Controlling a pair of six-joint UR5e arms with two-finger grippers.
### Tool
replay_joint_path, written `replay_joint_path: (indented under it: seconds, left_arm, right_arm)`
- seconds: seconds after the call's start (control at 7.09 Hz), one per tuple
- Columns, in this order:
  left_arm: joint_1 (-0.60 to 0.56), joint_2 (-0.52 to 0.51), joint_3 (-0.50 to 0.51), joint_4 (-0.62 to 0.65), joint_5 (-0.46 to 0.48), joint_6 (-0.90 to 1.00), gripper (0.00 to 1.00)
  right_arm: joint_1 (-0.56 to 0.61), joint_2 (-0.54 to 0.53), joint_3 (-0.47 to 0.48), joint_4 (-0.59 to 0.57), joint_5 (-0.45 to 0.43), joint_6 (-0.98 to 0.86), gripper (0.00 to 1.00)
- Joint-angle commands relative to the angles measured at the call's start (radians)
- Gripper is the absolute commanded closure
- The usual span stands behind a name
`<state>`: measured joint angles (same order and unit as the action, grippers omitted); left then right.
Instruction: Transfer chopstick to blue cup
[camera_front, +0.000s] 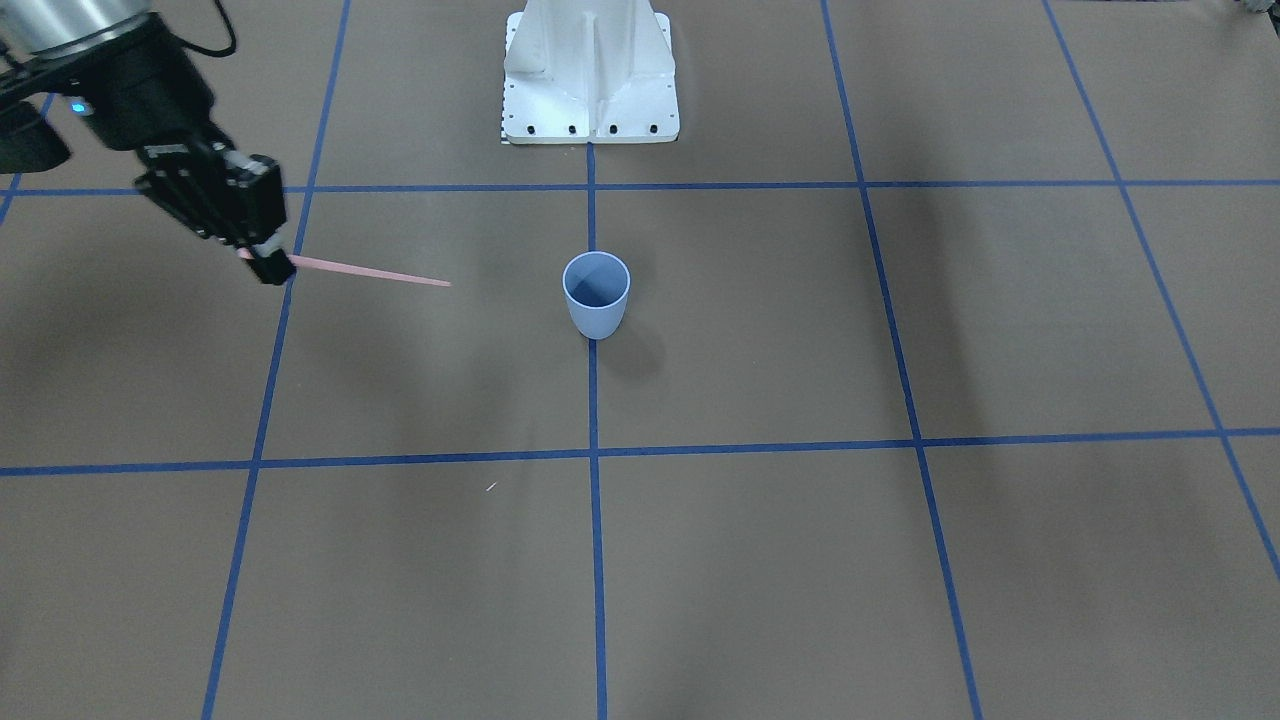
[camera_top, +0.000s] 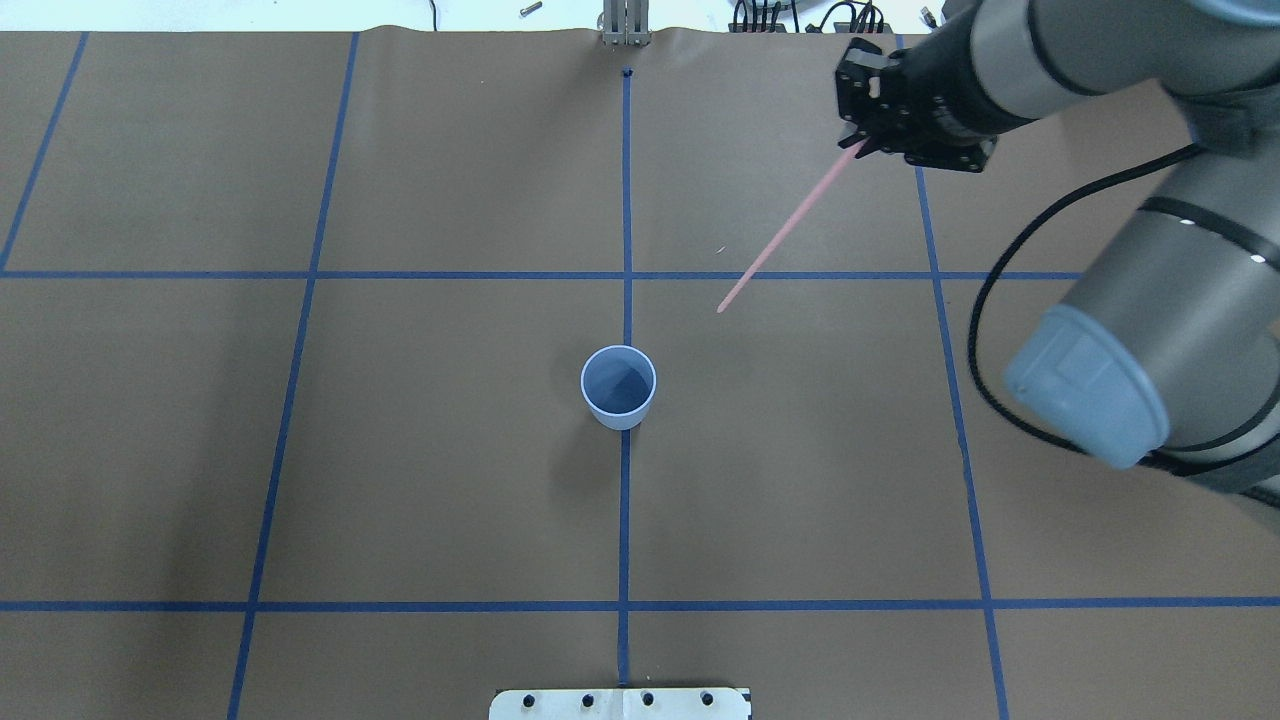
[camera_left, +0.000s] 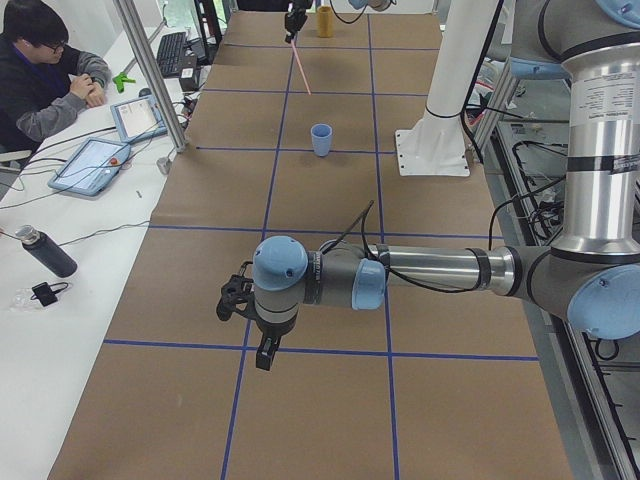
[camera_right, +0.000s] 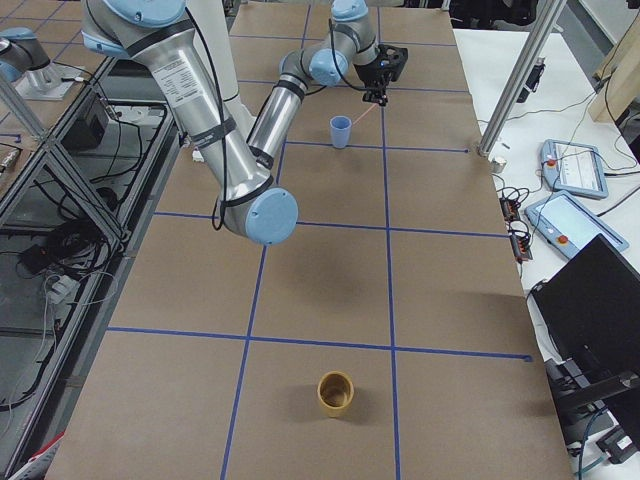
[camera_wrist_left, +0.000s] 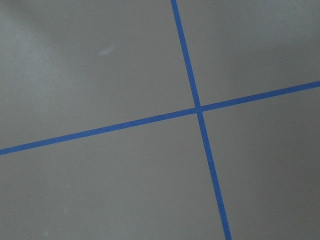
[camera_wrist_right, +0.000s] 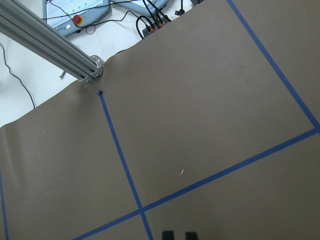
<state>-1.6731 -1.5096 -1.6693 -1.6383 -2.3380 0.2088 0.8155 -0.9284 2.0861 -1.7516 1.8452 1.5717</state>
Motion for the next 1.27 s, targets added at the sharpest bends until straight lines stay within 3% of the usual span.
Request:
replay_joint_path:
  seconds: [0.0, 0.28, 0.99, 1.13]
  left_arm:
    - [0.001, 0.000, 0.002, 0.000, 0.000, -0.002, 0.01]
    - [0.001, 0.000, 0.003, 0.000, 0.000, -0.002, 0.01]
    - [0.003, 0.000, 0.006, 0.000, 0.000, -0.002, 0.01]
    - [0.003, 0.000, 0.008, 0.000, 0.000, -0.002, 0.01]
  right_arm:
    - [-0.152, 0.181, -0.087, -0.188, -0.183, 0.169, 1.00]
    - [-0.223, 0.263, -0.193, -0.261, -0.268, 0.224, 1.00]
    - [-0.311, 0.266, -0.253, -0.292, -0.294, 0.225, 1.00]
    - [-0.318, 0.275, -0.256, -0.289, -0.296, 0.226, 0.96]
